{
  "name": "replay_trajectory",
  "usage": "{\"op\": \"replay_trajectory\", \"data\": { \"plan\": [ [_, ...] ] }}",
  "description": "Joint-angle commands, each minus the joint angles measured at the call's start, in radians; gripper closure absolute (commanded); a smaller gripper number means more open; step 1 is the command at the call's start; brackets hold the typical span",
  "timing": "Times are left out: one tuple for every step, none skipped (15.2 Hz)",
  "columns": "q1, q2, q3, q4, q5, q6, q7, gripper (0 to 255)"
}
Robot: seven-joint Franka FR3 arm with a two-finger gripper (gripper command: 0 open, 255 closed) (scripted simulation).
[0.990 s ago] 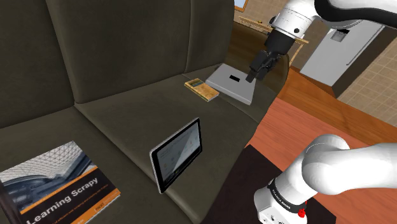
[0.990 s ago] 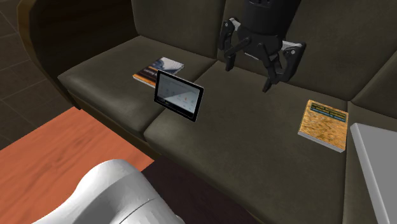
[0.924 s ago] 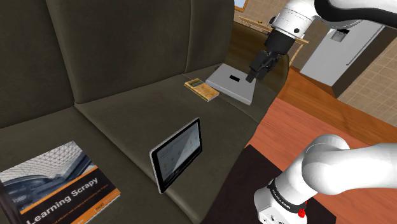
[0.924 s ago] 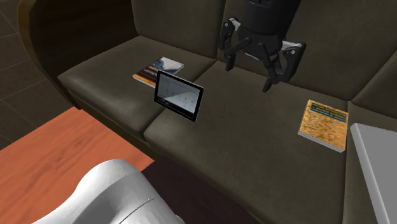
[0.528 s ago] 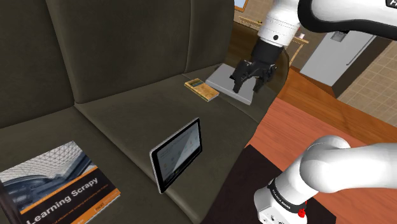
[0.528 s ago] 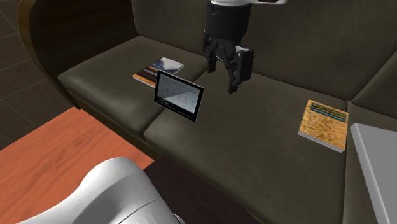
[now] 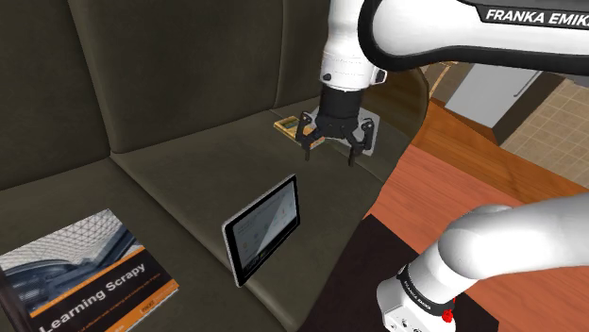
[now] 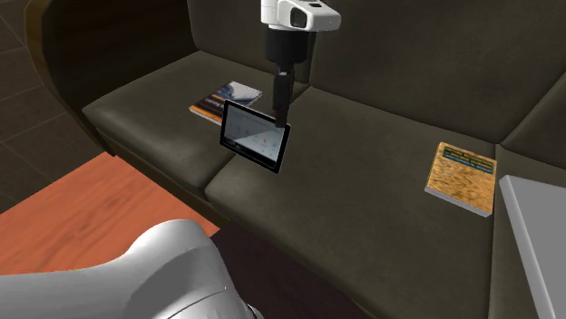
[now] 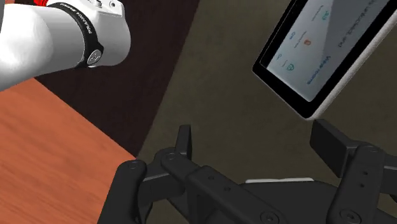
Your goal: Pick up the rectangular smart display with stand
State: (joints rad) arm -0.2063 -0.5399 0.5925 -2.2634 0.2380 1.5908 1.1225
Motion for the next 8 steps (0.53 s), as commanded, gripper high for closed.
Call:
{"op": "replay_trajectory", "data": {
  "plan": [
    [-0.052, 0.09, 0.081, 0.051, 0.006, -0.004, 0.192, 0],
    [-0.076, 0.141, 0.121, 0.076, 0.003, 0.0, 0.284, 0],
    [-0.102, 0.196, 0.161, 0.102, -0.003, 0.006, 0.377, 0],
    [-0.127, 0.254, 0.2, 0.128, -0.013, 0.012, 0.472, 0],
    [-0.15, 0.316, 0.237, 0.154, -0.028, 0.021, 0.569, 0],
    [-0.169, 0.383, 0.269, 0.18, -0.048, 0.03, 0.668, 0],
    [-0.167, 0.396, 0.27, 0.184, -0.052, 0.032, 0.687, 0],
    [-0.165, 0.402, 0.271, 0.174, -0.055, 0.046, 0.689, 0]
  ]
}}
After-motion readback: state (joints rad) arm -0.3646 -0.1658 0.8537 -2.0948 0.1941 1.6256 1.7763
